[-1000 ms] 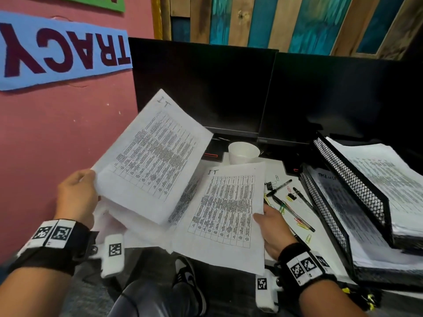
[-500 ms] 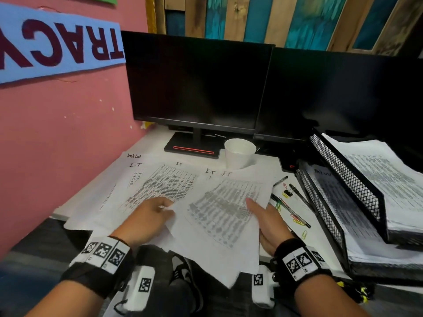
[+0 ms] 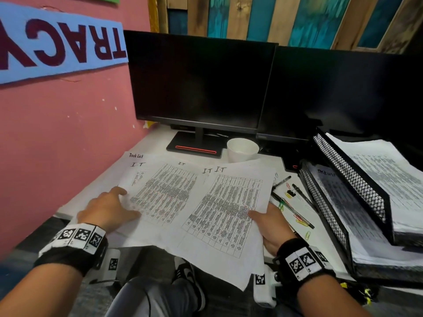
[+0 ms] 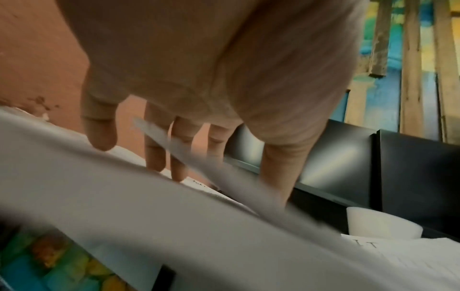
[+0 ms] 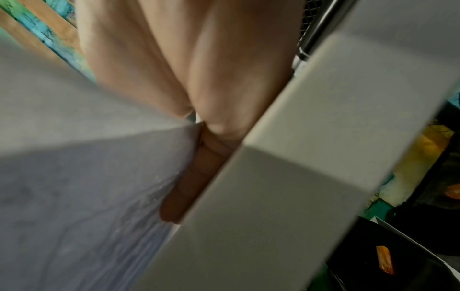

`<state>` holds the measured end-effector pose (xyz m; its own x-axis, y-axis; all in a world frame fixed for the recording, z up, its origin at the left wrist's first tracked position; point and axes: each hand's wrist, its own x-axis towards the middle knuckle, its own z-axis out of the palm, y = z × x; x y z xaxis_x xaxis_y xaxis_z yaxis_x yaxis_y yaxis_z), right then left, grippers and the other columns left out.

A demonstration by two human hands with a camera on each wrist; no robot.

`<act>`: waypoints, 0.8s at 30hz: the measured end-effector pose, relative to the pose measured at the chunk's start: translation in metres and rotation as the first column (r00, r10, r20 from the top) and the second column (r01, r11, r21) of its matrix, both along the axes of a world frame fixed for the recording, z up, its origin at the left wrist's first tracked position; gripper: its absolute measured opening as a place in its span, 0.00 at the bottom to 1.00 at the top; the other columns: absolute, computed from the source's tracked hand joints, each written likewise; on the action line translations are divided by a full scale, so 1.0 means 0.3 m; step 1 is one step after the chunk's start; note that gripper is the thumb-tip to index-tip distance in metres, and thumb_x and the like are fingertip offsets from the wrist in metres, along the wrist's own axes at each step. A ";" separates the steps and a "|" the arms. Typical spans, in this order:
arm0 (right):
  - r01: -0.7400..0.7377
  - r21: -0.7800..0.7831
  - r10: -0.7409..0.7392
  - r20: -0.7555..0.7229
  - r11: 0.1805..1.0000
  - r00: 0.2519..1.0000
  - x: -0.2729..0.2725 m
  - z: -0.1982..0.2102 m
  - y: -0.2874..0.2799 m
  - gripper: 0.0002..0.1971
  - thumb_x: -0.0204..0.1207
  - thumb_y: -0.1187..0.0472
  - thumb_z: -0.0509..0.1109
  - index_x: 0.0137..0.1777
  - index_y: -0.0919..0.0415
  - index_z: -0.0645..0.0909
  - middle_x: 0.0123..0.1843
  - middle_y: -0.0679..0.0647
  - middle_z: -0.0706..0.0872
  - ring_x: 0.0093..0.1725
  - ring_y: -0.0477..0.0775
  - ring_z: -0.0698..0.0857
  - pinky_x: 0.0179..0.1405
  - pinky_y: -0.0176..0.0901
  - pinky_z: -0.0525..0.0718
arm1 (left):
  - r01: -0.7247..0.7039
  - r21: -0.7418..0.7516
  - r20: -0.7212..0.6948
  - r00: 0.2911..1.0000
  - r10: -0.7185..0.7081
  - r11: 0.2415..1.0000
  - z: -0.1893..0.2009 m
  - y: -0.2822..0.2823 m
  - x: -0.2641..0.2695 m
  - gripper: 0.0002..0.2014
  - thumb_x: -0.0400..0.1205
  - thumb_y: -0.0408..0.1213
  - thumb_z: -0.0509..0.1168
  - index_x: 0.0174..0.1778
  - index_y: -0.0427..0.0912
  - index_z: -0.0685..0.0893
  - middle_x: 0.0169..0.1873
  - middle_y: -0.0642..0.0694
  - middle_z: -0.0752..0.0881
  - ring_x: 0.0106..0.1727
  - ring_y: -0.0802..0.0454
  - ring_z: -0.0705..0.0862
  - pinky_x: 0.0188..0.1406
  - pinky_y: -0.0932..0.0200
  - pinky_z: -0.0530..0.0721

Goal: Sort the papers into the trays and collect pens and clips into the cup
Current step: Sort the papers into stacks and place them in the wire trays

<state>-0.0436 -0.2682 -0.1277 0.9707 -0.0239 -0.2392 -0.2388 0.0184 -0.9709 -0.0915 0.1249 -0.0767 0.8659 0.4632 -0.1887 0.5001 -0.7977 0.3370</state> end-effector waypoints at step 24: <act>0.032 0.101 -0.025 -0.061 0.994 0.998 -0.010 0.030 0.006 0.17 0.88 0.73 0.64 0.69 0.58 0.86 0.60 0.59 0.95 0.60 0.66 0.93 0.66 0.70 0.88 | 0.126 -0.771 0.392 0.866 0.311 0.624 0.065 0.001 -0.027 0.10 0.90 0.30 0.64 0.67 0.41 0.84 0.37 0.42 0.94 0.25 0.47 0.82 0.20 0.61 0.79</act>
<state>-0.0466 -0.2663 -0.1186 0.9538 -0.0239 -0.2994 -0.2944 0.1240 -0.9476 -0.0994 0.1252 -0.0572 0.8994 0.4225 -0.1123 0.1697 -0.1005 0.9804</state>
